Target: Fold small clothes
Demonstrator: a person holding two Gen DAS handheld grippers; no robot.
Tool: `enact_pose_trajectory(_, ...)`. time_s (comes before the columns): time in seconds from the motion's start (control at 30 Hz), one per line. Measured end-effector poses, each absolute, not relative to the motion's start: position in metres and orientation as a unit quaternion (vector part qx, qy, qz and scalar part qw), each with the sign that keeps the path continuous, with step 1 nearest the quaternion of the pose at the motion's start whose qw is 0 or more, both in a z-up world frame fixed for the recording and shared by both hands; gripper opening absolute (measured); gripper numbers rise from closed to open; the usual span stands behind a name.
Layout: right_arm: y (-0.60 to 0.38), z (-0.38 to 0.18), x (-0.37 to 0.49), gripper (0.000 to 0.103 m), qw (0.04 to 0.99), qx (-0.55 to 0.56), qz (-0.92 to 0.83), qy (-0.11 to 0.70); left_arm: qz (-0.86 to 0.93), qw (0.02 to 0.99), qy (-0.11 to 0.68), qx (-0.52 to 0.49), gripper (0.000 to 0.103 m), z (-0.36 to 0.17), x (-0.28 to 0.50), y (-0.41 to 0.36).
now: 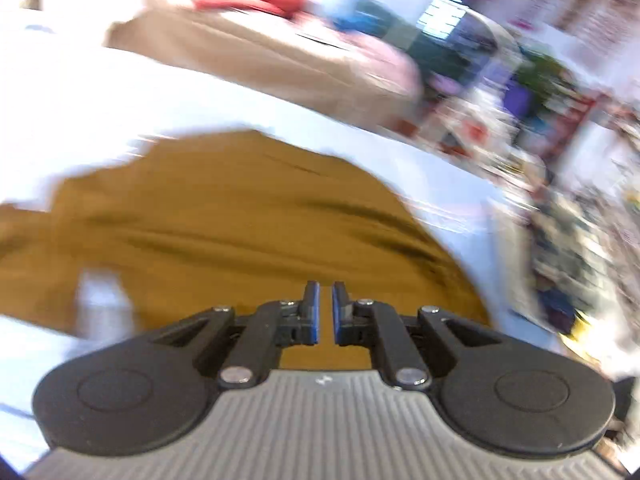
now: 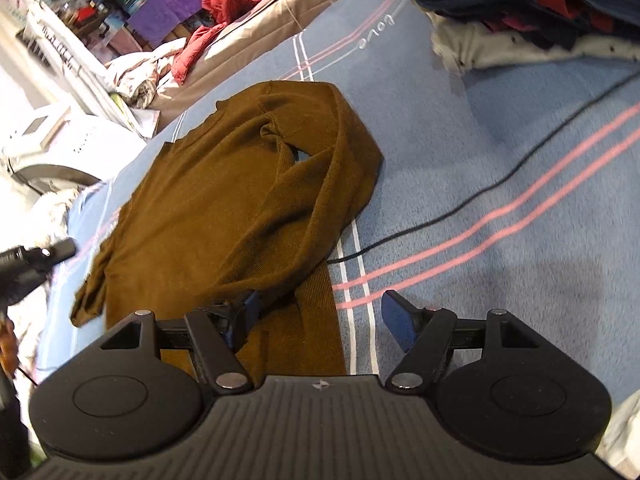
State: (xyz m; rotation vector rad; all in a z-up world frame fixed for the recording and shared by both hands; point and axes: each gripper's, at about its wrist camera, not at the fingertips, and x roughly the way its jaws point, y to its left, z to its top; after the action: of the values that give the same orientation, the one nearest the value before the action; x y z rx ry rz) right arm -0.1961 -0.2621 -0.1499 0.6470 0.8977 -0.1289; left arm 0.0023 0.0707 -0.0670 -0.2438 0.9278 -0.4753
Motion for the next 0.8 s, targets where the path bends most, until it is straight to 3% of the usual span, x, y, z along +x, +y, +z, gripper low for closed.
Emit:
enact_pose_trajectory(0.07, -0.256, -0.15, -0.191, 0.103, 0.855, 0.286, -0.06, 0.43, -0.202, 0.867, 0.448, -0.086, 0.017, -0.069, -0.002, 0.085)
enact_pose_trajectory(0.1, -0.253, -0.151, -0.189, 0.103, 0.857, 0.277, -0.06, 0.43, -0.214, 0.863, 0.45, -0.083, 0.039, -0.072, -0.008, 0.083)
enact_pose_trajectory(0.13, -0.252, -0.151, -0.186, 0.103, 0.859, 0.272, -0.058, 0.43, -0.234, 0.857, 0.453, -0.077, 0.068, -0.075, -0.016, 0.076)
enact_pose_trajectory(0.2, -0.249, -0.154, -0.182, 0.103, 0.855, 0.277, -0.056, 0.435, -0.274, 0.85, 0.448, -0.046, 0.095, -0.081, -0.037, 0.049)
enact_pose_trajectory(0.23, -0.248, -0.156, -0.181, 0.103, 0.852, 0.282, -0.053, 0.438, -0.299, 0.849, 0.434, -0.019, 0.098, -0.085, -0.049, 0.032)
enact_pose_trajectory(0.4, -0.243, -0.155, -0.187, 0.103, 0.85, 0.278, -0.053, 0.445, -0.41, 0.823, 0.355, 0.171, 0.095, -0.106, -0.097, -0.057)
enact_pose_trajectory(0.47, -0.245, -0.156, -0.191, 0.103, 0.848, 0.284, -0.06, 0.444, -0.436, 0.804, 0.366, 0.172, 0.079, -0.117, -0.093, -0.071)
enact_pose_trajectory(0.53, -0.247, -0.157, -0.195, 0.103, 0.845, 0.291, -0.068, 0.443, -0.445, 0.787, 0.411, 0.12, 0.052, -0.129, -0.074, -0.072)
enact_pose_trajectory(0.7, -0.249, -0.161, -0.201, 0.103, 0.84, 0.301, -0.069, 0.446, -0.409, 0.768, 0.492, -0.004, 0.051, -0.161, -0.044, -0.055)
enact_pose_trajectory(0.8, -0.248, -0.162, -0.2, 0.103, 0.84, 0.301, -0.068, 0.447, -0.421, 0.76, 0.495, -0.015, 0.058, -0.161, -0.045, -0.051)
